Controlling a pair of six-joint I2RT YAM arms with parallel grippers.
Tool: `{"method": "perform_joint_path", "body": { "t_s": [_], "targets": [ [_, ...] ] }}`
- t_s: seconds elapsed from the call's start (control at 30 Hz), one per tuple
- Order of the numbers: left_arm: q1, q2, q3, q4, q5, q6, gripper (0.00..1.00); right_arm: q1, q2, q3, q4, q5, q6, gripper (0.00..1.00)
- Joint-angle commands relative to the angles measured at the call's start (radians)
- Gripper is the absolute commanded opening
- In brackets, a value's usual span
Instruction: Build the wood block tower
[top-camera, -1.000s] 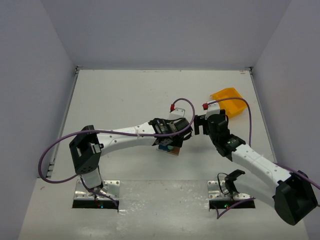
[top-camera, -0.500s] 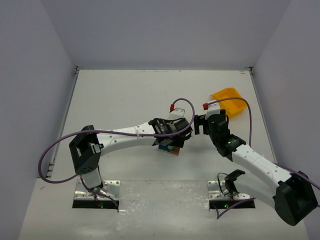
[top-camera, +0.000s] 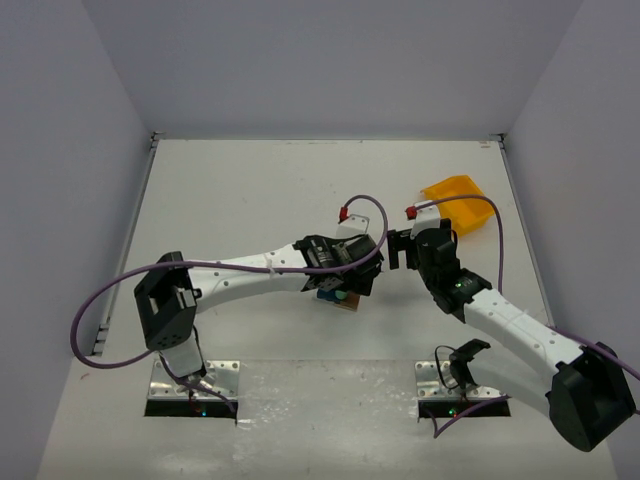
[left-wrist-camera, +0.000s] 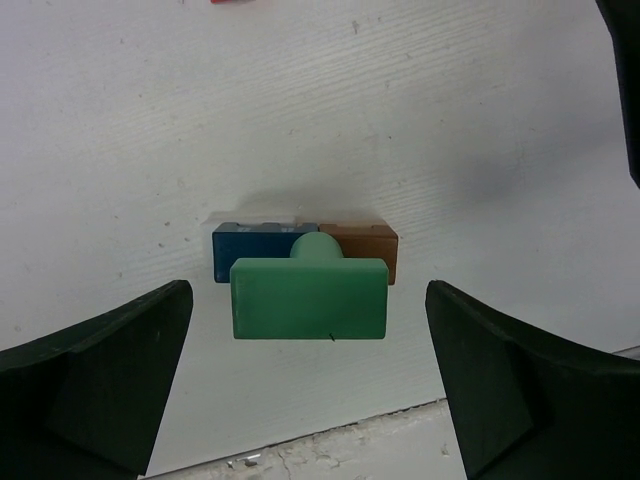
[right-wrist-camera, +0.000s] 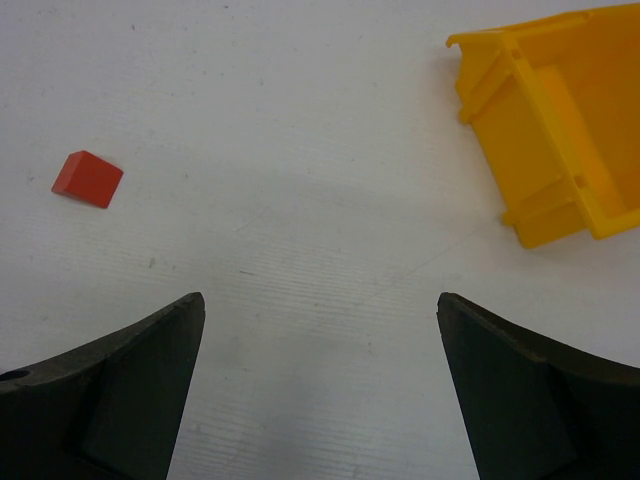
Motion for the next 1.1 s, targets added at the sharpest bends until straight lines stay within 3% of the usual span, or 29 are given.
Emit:
{"method": "perform_joint_path", "body": {
  "t_s": [0.0,0.3,0.43,0.53,0.77,0.93,1.07],
  "targets": [
    [0.002,-0.078,0.013,0.039,-0.007,0.018,1.00,-0.007,-0.003,0.025,0.018,-0.002,0.005,0.99],
    [0.022,-0.176,0.032,0.063,-0.136,0.028,1.00,-0.024,-0.006,0.025,0.021,-0.054,0.014,0.99],
    [0.125,-0.234,-0.020,0.139,-0.116,0.009,1.00,-0.051,0.001,0.024,0.021,-0.079,0.034,0.99],
    [0.284,-0.314,-0.102,0.279,-0.008,0.011,1.00,-0.069,0.019,0.031,0.020,-0.094,0.052,0.99],
    [0.520,-0.404,-0.272,0.479,0.056,0.041,1.00,-0.087,0.134,0.088,0.021,-0.170,0.083,0.99],
    [0.656,-0.418,-0.380,0.582,0.138,0.047,1.00,-0.090,0.216,0.254,-0.118,-0.214,0.151,0.99],
    [0.690,-0.418,-0.436,0.655,0.132,0.068,1.00,-0.090,0.305,0.399,-0.242,-0.290,0.209,0.99]
  ]
}}
